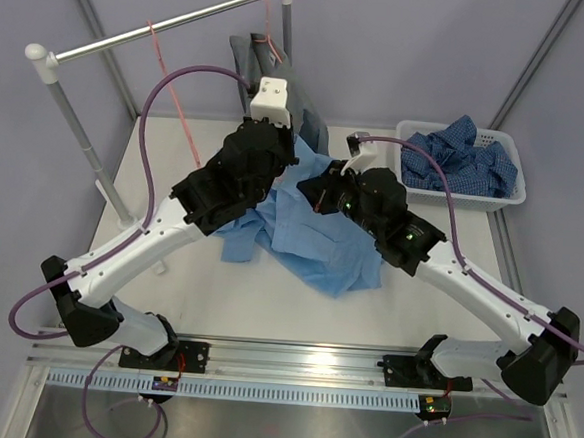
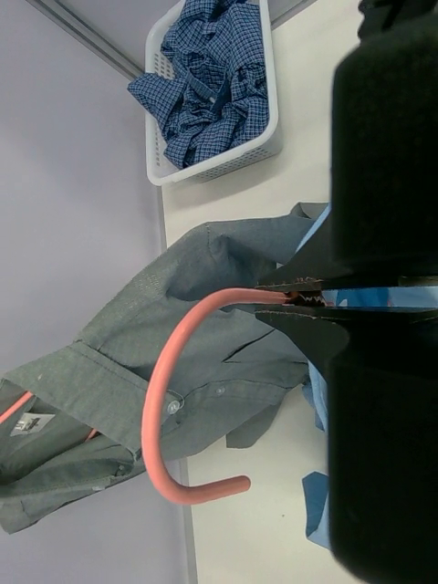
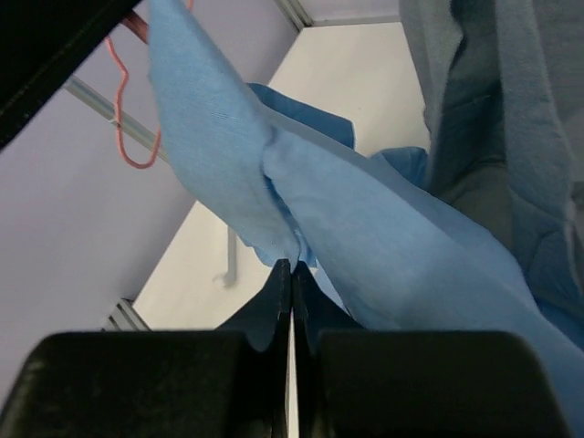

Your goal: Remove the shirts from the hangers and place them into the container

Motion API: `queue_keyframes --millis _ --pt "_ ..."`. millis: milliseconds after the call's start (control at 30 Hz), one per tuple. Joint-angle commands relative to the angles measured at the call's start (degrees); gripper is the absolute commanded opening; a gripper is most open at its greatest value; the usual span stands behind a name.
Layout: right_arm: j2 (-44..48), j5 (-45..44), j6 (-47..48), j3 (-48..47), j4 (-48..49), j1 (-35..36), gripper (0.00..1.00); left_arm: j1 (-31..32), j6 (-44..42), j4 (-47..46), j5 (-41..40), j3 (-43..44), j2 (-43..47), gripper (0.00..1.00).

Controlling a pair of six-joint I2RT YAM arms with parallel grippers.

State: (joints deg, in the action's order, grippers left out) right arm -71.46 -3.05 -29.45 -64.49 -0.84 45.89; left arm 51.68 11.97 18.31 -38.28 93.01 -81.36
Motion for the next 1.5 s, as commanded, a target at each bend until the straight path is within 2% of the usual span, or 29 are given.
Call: queue_keyframes --millis 0,167,400,600,733,1000,1267,1400,1467 --pt "4.66 -3.88 1.85 -4.93 -5.99 0.52 0.0 0.09 -0.72 -4.95 -2.76 -1.16 3.84 0.0" --pt "11.51 -13.46 6.16 -10.65 -24.87 0.08 0.0 0.09 -1.24 -2.4 -2.85 -3.45 7.09 0.0" --pt "16.26 -20.85 10.55 -15.84 -37.2 -2.73 0.0 0.09 -3.35 -0.38 -3.2 -6.52 11.13 0.0" --pt "18.81 -21.56 12.93 -15.23 -40.9 -7.21 0.0 0.09 -4.41 0.85 -4.17 -8.37 14.82 0.0" --pt "19.78 -21.13 13.63 -15.05 -42.31 -9.76 0.0 0.09 -5.37 1.03 -1.89 -10.82 17.1 0.0" --pt "19.52 -20.94 14.25 -16.37 -43.98 -10.82 0.0 0.0 -8.8 0.94 4.7 -16.18 21.15 0.0" --pt "18.64 -25.43 19.17 -18.48 -46.62 -11.87 0.0 -0.88 -10.03 0.68 3.31 -19.1 24.67 0.0" --pt "19.07 -22.8 19.26 -14.55 -45.4 -11.96 0.0 -0.97 -8.72 -0.46 4.09 -18.92 25.9 0.0" --pt "19.6 -17.89 18.47 -11.64 -43.99 -11.96 0.0 -0.97 -6.7 -1.34 5.67 -17.96 25.64 0.0"
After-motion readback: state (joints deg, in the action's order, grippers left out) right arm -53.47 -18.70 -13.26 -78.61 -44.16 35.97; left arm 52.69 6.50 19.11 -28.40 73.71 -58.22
